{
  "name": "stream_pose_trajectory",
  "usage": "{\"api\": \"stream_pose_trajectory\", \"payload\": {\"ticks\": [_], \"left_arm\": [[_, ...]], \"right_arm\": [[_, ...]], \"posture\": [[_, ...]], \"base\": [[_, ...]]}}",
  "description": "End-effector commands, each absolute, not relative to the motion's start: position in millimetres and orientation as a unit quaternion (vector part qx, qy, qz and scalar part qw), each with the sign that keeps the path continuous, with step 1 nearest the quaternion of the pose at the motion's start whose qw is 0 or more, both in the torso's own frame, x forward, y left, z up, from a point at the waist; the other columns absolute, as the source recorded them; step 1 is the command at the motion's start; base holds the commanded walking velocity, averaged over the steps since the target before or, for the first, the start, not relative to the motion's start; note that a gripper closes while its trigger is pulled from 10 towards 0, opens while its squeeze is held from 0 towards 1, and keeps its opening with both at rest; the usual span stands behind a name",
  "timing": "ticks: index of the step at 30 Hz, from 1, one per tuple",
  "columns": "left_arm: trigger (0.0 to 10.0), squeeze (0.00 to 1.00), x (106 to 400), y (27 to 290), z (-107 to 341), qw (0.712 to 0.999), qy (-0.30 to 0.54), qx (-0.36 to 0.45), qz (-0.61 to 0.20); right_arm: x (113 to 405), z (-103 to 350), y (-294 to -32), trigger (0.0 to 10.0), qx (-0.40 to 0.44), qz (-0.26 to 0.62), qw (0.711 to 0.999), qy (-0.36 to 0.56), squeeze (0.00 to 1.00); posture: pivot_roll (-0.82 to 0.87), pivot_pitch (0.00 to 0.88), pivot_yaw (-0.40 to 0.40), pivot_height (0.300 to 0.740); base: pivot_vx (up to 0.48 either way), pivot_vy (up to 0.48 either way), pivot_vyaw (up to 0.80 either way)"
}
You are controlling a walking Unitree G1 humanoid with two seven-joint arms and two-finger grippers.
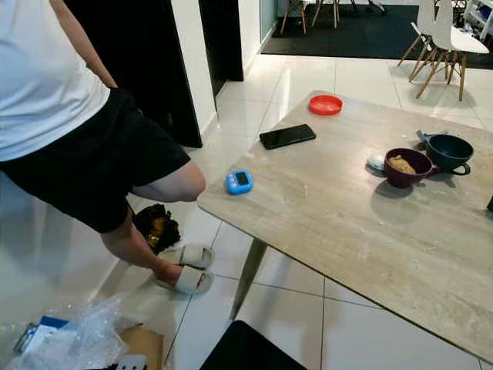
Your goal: Restocking fridge
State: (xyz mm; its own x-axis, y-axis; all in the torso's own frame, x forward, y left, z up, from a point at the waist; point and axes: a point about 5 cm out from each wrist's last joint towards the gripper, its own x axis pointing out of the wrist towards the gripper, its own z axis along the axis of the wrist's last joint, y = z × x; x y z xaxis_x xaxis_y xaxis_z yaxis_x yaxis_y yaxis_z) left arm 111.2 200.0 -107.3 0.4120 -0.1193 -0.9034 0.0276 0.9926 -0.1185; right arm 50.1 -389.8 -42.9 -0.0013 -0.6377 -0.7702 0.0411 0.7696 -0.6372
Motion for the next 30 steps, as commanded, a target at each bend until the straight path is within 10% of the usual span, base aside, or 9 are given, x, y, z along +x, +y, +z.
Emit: {"api": "stream_pose_trajectory", "payload": {"ticks": [1, 14, 30], "left_arm": [[10.0, 0.00, 108.9, 202.5, -107.8, 0.836, 0.546, -0.042, -0.038], [10.0, 0.00, 111.6, 214.6, -104.8, 0.838, 0.544, -0.037, -0.034], [10.0, 0.00, 111.4, 213.2, -105.2, 0.837, 0.545, -0.037, -0.034]], "right_arm": [[40.5, -42.9, -391.0, 10.0, -0.213, -0.272, 0.658, 0.670, 0.00], [11.0, 18.2, -456.0, 10.0, -0.165, -0.550, 0.602, 0.555, 0.00], [19.4, 78.3, -496.4, 10.0, -0.233, -0.641, 0.568, 0.461, 0.00]], "posture": [[-0.01, 0.000, 0.043, 0.739], [0.00, 0.000, 0.040, 0.739], [0.01, 0.000, 0.042, 0.739]], "base": [[0.000, 0.000, 0.00], [0.000, 0.000, 0.00], [0.000, 0.000, 0.00]]}}
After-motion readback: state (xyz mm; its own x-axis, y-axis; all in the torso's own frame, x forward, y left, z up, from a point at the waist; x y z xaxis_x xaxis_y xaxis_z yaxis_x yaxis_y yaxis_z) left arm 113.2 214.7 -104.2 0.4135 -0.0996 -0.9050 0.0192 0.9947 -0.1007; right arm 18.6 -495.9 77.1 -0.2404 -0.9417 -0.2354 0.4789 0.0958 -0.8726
